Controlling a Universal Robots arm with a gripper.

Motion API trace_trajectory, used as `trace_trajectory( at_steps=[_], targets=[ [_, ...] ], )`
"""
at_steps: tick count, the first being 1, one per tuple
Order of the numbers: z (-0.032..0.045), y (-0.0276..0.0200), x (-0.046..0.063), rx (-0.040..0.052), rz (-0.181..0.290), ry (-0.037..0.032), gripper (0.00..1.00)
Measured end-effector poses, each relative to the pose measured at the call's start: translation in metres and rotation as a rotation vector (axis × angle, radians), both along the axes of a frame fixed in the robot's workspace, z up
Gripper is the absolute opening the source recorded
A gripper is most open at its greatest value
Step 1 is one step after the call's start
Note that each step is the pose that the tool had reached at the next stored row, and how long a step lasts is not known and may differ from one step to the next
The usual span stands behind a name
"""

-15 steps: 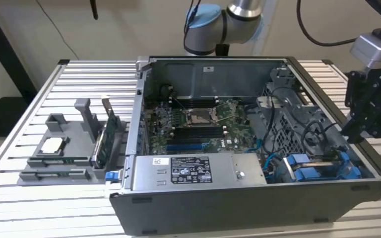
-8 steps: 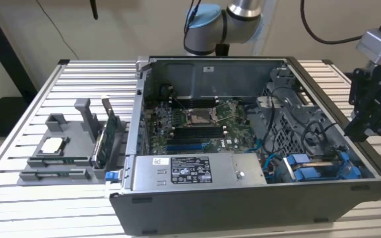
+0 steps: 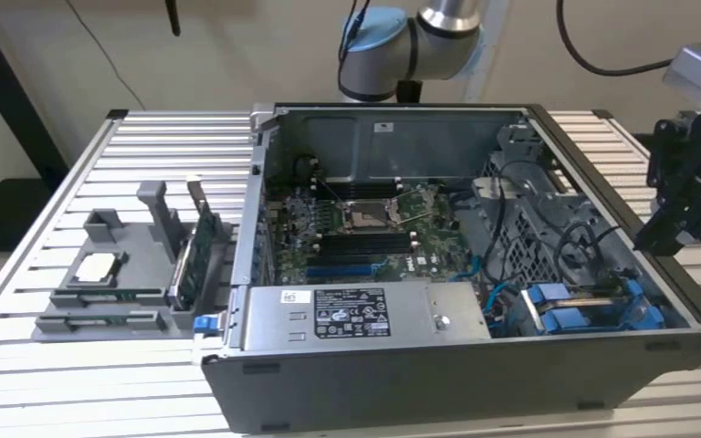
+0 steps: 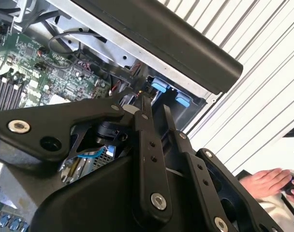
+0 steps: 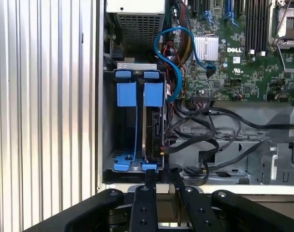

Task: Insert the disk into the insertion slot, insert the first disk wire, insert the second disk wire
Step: 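Insert the second disk wire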

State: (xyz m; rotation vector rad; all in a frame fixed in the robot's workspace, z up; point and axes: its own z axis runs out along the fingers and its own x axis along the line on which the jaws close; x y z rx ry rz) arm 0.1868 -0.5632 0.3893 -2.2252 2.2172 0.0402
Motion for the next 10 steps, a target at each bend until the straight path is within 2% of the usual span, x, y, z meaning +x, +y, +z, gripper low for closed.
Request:
trace_trajectory(
  at_steps=[5, 6, 8, 10],
  targets=[
    [-0.002, 0.001, 0.0019, 0.0009, 0.0, 0.0001, 0.26],
    [-0.0031, 0.0012, 0.0033, 0.0009, 0.0, 0.0029, 0.26],
    [-0.0042, 0.0014, 0.007, 0.0006, 0.0, 0.0166, 0.26],
    [-0.005, 0.0019, 0.0097, 0.0009, 0.0, 0.0358, 0.26]
  ],
)
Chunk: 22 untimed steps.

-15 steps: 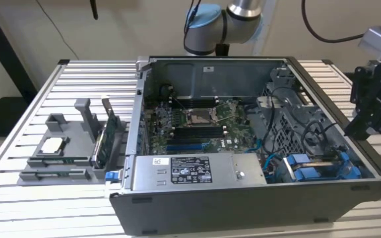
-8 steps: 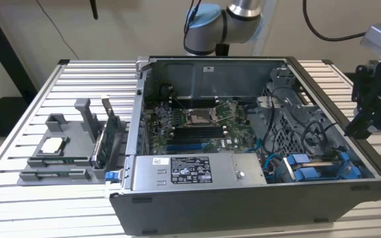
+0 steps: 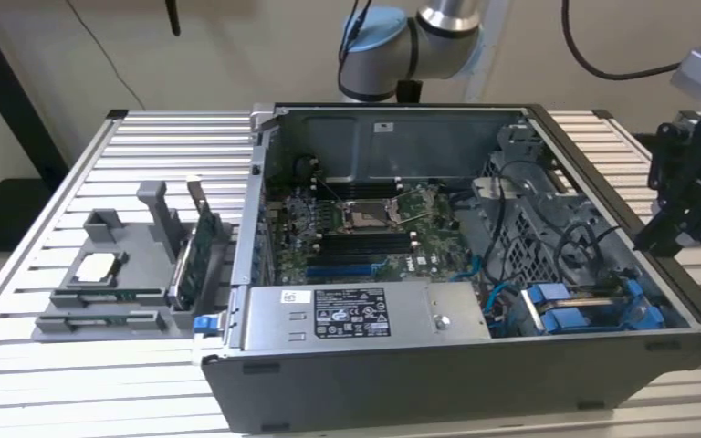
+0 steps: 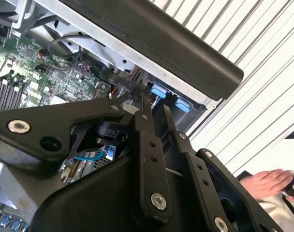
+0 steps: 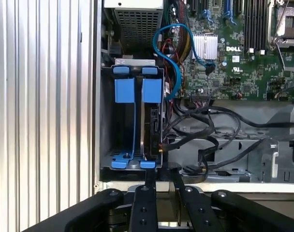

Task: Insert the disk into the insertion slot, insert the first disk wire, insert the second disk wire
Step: 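Insert the second disk wire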

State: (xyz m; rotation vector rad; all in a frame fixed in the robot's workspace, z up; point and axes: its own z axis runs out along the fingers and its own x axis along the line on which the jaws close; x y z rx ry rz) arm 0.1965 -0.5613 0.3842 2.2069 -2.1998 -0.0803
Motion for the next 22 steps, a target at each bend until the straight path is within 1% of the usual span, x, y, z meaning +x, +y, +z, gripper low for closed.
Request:
trace_trajectory(
  at_steps=[2, 3, 4, 6, 9, 10, 15, 22],
  targets=[
    [-0.0001, 0.0013, 0.002, 0.0, 0.0, 0.0255, 0.26],
    [-0.0001, 0.0019, 0.002, 0.0001, 0.0, 0.0346, 0.26],
    [-0.0001, 0.0021, 0.003, 0.0023, 0.0, 0.0376, 0.26],
    [-0.0005, 0.0024, 0.003, 0.0147, 0.0, 0.038, 0.26],
    [-0.0013, 0.0042, 0.005, 0.0306, 0.001, 0.038, 0.26],
    [-0.0019, 0.0043, 0.006, 0.0322, 0.001, 0.038, 0.26],
    [-0.0039, 0.0047, 0.011, 0.0329, 0.001, 0.0382, 0.26],
    [-0.0041, 0.0047, 0.011, 0.0328, 0.002, 0.0382, 0.26]
  ],
)
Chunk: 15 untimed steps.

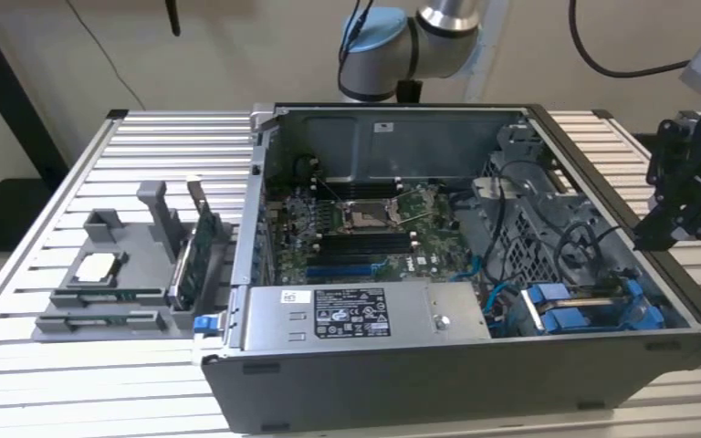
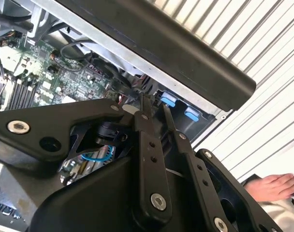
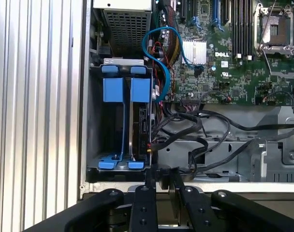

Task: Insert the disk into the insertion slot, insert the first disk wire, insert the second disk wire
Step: 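Insert the second disk wire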

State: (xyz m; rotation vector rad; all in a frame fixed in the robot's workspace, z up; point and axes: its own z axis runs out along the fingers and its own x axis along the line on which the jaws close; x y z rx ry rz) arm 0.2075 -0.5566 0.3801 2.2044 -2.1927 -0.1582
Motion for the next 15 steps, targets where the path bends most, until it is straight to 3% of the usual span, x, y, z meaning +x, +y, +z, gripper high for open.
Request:
trace_trajectory(
  at_steps=[12, 14, 15],
  targets=[
    [-0.0036, 0.0, 0.0, 0.0013, 0.0, 0.0, 0.26],
    [-0.0038, 0.0, 0.0, 0.0014, 0.0, 0.0, 0.17],
    [-0.0039, 0.0, 0.0, 0.0014, 0.0, 0.0, 0.17]
  ],
)
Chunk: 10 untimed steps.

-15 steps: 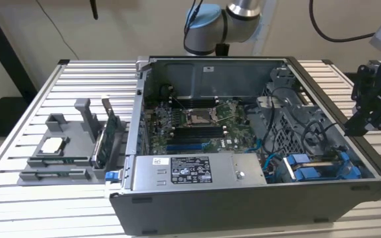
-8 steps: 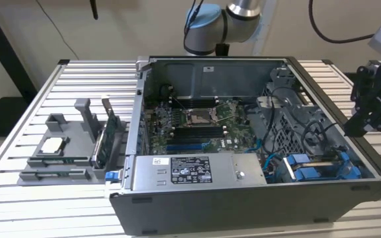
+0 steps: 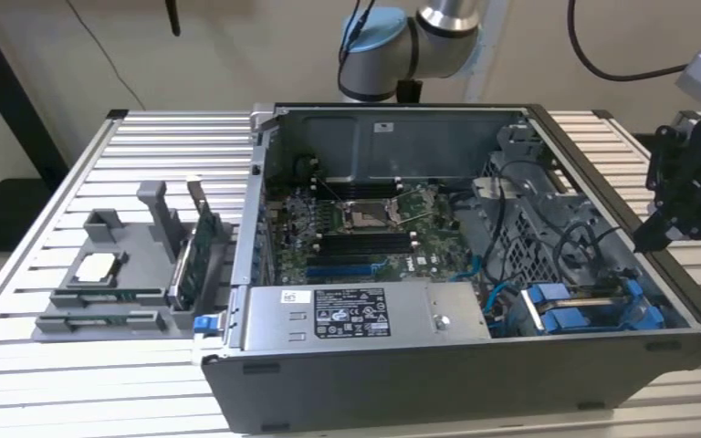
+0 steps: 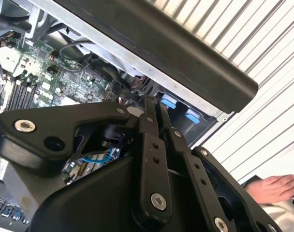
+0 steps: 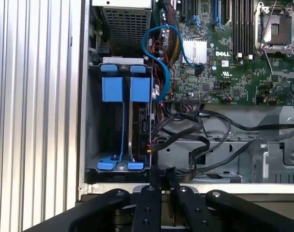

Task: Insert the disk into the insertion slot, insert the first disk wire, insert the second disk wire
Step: 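Insert the second disk wire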

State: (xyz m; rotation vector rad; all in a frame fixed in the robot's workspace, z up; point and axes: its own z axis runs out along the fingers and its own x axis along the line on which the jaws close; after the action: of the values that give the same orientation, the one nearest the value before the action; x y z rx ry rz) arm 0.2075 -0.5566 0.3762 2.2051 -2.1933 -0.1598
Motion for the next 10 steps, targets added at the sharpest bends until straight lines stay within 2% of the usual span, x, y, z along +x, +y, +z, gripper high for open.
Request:
trace_trajectory(
  at_steps=[10],
  targets=[
    [0.0002, 0.0, -0.0028, 0.0002, 0.0, -0.0001, 0.16]
  ],
)
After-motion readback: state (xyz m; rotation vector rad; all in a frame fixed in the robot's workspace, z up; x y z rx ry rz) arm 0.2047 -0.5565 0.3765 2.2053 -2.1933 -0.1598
